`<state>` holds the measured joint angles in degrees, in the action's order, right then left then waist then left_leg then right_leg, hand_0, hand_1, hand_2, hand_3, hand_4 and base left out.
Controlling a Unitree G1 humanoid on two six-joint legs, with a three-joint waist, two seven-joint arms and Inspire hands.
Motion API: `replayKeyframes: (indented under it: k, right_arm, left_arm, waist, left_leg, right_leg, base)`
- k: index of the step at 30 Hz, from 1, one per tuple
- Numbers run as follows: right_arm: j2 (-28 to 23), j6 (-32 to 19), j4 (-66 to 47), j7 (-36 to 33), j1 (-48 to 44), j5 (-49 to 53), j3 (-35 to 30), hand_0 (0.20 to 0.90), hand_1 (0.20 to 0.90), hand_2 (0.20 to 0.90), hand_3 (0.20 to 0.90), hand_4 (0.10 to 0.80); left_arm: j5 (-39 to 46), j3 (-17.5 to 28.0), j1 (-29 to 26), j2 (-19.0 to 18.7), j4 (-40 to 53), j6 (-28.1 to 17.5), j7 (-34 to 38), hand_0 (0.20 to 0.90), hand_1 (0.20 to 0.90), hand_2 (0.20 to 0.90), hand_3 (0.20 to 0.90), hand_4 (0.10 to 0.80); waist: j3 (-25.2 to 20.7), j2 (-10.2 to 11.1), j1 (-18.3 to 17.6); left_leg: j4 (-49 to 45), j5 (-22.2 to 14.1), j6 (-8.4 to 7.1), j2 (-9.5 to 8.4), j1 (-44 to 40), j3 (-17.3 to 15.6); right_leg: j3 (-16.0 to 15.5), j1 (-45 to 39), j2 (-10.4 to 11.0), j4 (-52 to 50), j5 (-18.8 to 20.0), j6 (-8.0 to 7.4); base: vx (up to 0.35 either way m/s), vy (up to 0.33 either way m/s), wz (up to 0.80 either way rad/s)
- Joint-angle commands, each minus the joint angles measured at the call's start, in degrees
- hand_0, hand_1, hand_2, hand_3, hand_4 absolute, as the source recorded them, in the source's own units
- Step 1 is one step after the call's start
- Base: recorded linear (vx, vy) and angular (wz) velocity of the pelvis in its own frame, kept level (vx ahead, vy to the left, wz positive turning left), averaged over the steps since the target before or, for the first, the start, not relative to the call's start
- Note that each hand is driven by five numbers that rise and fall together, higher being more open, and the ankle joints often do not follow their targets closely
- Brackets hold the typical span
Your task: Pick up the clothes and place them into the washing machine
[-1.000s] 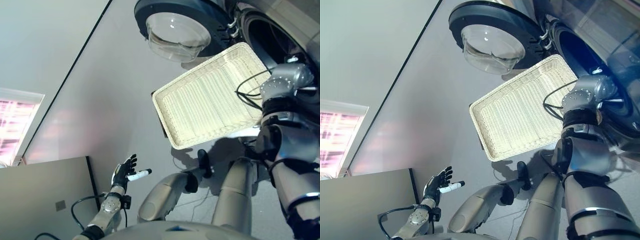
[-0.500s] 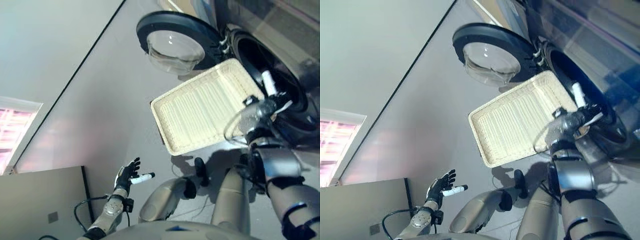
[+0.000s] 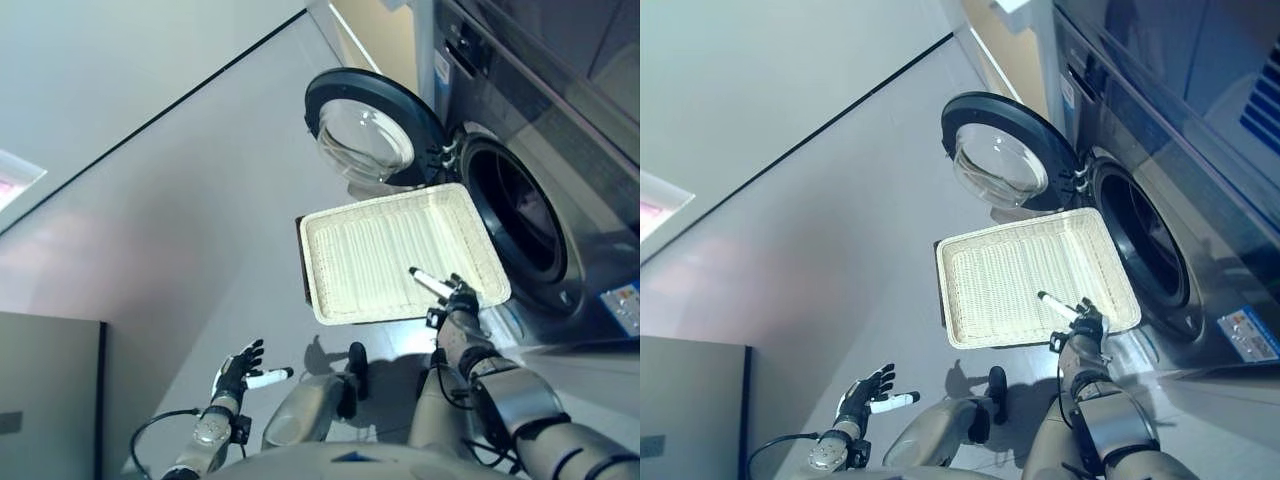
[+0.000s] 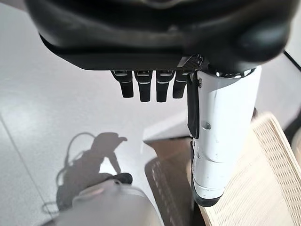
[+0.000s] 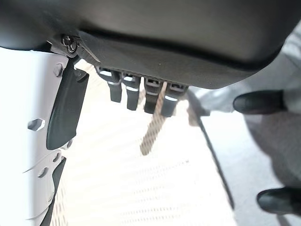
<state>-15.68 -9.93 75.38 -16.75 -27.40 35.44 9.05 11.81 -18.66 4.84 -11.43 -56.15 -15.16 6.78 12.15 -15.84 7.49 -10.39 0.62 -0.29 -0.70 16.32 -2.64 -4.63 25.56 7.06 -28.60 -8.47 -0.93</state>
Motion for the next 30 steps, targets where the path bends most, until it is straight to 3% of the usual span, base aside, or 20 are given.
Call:
replayKeyframes:
  k: [1, 3, 4, 6, 13, 21, 30]
  right_arm:
    - [0.79, -1.76, -2.81, 0.09, 3.34, -8.42, 1.37, 0.900, 0.900, 0.900, 0.900, 0.800]
    - [0.83, -1.25, -7.04, 0.53, 9.38, -15.49, 3.02, 0.900, 0.900, 0.900, 0.900, 0.800]
    - [0.85, -1.22, -7.12, 0.49, 9.48, -15.53, 3.01, 0.900, 0.900, 0.900, 0.900, 0.800]
    - [1.28, -1.20, -10.88, 2.58, 16.46, -17.74, 2.32, 0.900, 0.900, 0.900, 0.900, 0.800]
    - [2.41, 0.64, -6.78, 4.16, 25.31, -27.76, 2.26, 0.900, 0.900, 0.900, 0.900, 0.800]
    - [3.07, 3.71, 1.70, 5.57, 30.44, -40.93, 5.38, 0.900, 0.900, 0.900, 0.900, 0.800]
    - [1.55, 5.34, 6.78, 7.73, 29.11, -42.31, 3.51, 0.900, 0.900, 0.900, 0.900, 0.800]
  left_arm:
    - [-0.91, 4.38, -2.21, -3.59, -4.46, -1.06, 3.03, 0.900, 0.900, 0.900, 0.900, 0.800]
    - [-2.35, 5.26, -2.79, -3.46, -8.85, -0.95, 3.40, 0.900, 0.900, 0.900, 0.900, 0.800]
    - [-2.35, 5.24, -2.76, -3.47, -8.89, -0.98, 3.40, 0.900, 0.900, 0.900, 0.900, 0.800]
    - [-4.17, 5.64, -2.63, -3.33, -11.47, -0.76, 3.43, 0.900, 0.900, 0.900, 0.900, 0.800]
    - [-7.31, 6.29, -2.58, -2.79, -16.68, 0.99, 0.83, 0.900, 0.900, 0.900, 0.900, 0.800]
    - [-8.90, 7.63, -3.08, -2.18, -19.73, 2.78, -2.99, 0.900, 0.900, 0.900, 0.900, 0.800]
    - [-11.17, 7.96, -3.52, -1.87, -18.70, 3.74, -5.48, 0.900, 0.900, 0.900, 0.900, 0.800]
  waist:
    - [-3.75, 5.63, 1.13]
    - [-5.74, 9.48, 0.24]
    - [-5.73, 9.47, 0.17]
    - [-7.52, 12.45, -1.31]
    - [-11.47, 15.81, -2.58]
    - [-13.86, 16.90, -4.23]
    - [-15.78, 16.91, -3.66]
  left_leg:
    - [-0.26, -0.03, -1.08, -1.78, 1.12, -0.63]
    - [2.49, 0.78, -1.31, -1.41, -2.08, -0.11]
    - [2.63, 0.85, -1.32, -1.42, -2.22, -0.03]
    - [4.99, 1.21, -1.45, -1.18, -5.25, 0.01]
    - [9.53, 1.83, -1.60, -0.62, -10.82, -1.01]
    - [12.82, 2.33, -1.86, 0.10, -15.68, -2.25]
    - [11.93, 0.54, -1.02, -0.33, -18.71, -1.32]
  right_leg:
    - [-2.13, -8.19, 0.36, 14.75, 7.21, -1.66]
    - [-3.29, -11.69, 0.17, 18.08, 8.13, -2.29]
    - [-3.37, -11.88, 0.17, 18.25, 8.19, -2.30]
    - [-3.84, -15.00, -0.12, 21.27, 9.22, -2.97]
    - [-4.07, -20.15, -0.48, 26.23, 11.62, -4.28]
    - [-4.11, -23.89, -0.83, 28.04, 12.03, -4.88]
    - [-4.92, -27.55, -0.33, 26.80, 10.25, -4.95]
  base:
    - [0.088, -0.046, 0.15]
    - [0.093, -0.081, 0.04]
    - [0.061, -0.075, 0.17]
    - [0.047, -0.035, 0.17]
    - [0.015, 0.010, -0.03]
    - [0.007, 0.019, -0.03]
    - [0.053, 0.034, 0.06]
